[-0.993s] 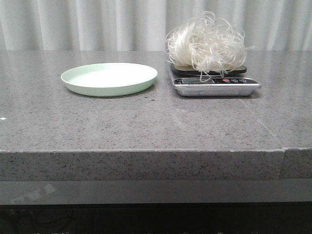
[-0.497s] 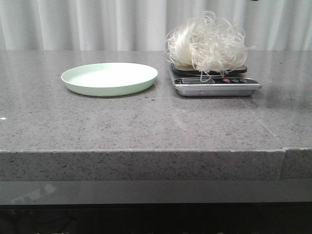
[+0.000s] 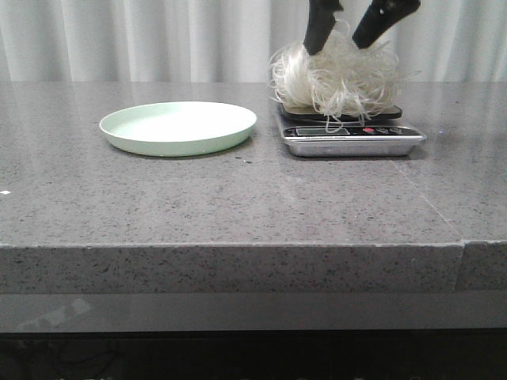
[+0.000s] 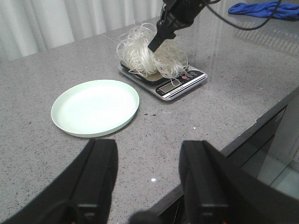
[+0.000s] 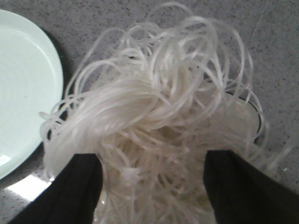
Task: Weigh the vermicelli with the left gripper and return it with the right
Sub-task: 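Lower the right gripper onto the vermicelli on the scale and grasp it, then lift the vermicelli with the right gripper and carry it over the plate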
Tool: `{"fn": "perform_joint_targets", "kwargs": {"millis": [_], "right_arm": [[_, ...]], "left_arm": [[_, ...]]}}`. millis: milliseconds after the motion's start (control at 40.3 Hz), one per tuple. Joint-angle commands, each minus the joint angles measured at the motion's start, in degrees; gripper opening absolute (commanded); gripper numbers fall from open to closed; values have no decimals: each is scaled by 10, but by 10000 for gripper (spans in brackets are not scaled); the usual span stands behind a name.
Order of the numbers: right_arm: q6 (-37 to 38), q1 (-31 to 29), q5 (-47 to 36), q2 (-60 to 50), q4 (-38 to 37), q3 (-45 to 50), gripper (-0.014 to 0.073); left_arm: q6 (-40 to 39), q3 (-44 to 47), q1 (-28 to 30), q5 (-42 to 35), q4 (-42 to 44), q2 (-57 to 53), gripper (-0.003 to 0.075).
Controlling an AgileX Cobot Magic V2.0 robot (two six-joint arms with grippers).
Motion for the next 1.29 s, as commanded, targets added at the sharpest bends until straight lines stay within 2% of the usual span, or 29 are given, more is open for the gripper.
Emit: {"fn": "perform_joint_targets", "kwargs": {"millis": [0,199,273,472,546,770,968,1266], "right_arm": [[-3,-10,-16,-11,-6,-27,575],[-3,-11,-6,10,-2,-27,563],[-3,-11,0,9,-2,-28,505],[-3,-11,20,9,-2,-28,244],[-3,-11,24,8,-2,-29,210],[-3,-8,32,-19,11,-40,207],[-3,1,46,-51,39,-87,207],[-3,56,24,-63,101,-168,207]], "left_arm": [[-5,-14,-3,-48,-5,5,407],[-5,-14,-3,-48,-5,5,407],[-5,-14,-3,-48,-5,5,407],[-5,-14,-3,-48,-5,5,407],[-5,-14,-3,-48,-5,5,407],[-5,-14,-3,-48,-5,5,407],[-5,-14,-3,-48,-5,5,407],[-5,-14,-3,-48,-5,5,407]]}}
